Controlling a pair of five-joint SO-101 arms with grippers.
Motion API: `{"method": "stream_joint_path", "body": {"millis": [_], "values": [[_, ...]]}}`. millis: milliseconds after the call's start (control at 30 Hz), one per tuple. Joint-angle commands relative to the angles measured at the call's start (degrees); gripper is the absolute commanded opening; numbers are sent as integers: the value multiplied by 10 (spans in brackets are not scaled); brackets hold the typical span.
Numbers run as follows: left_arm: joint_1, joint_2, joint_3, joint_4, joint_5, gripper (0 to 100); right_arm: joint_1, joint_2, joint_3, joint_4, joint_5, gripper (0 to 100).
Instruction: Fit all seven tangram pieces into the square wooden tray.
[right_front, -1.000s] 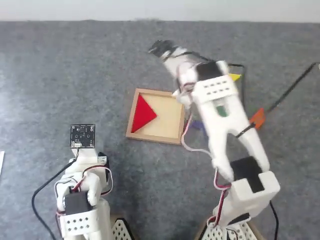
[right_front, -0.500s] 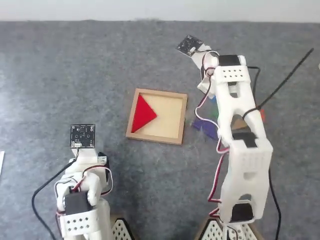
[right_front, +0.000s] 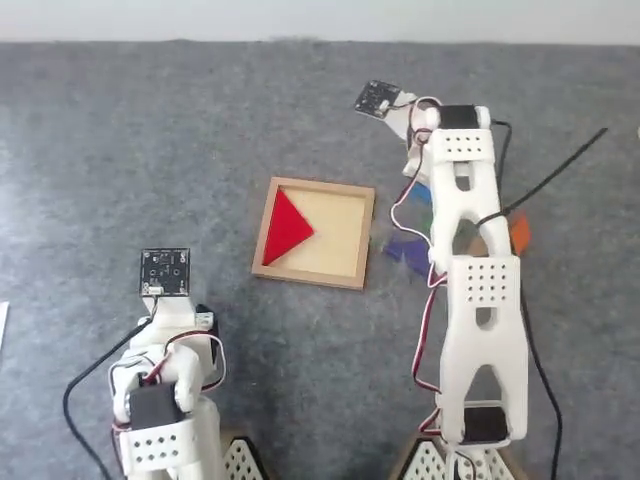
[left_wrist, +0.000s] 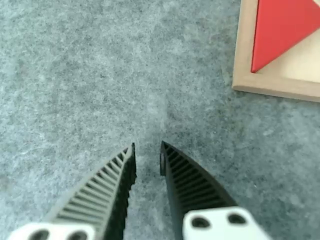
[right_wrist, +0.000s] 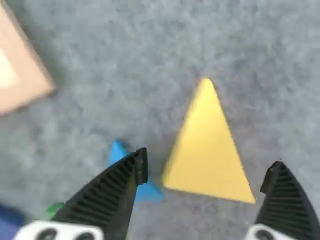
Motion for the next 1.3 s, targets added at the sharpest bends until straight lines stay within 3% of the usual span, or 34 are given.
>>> {"method": "stream_joint_path", "body": {"millis": [0,167,733,967,1267], "values": [[2,-11,-7,2,0,81,17,15,-71,19,33,365],[2,-11,-7,2,0,81,24,39,-86,57,88,365],[2,-11,-7,2,0,81,36,44,-45,45,151,363],[2,-11,-7,2,0,81,31,69,-48,42,193,294],[2,-11,-7,2,0,81,31,61,-82,185,283,294]]}}
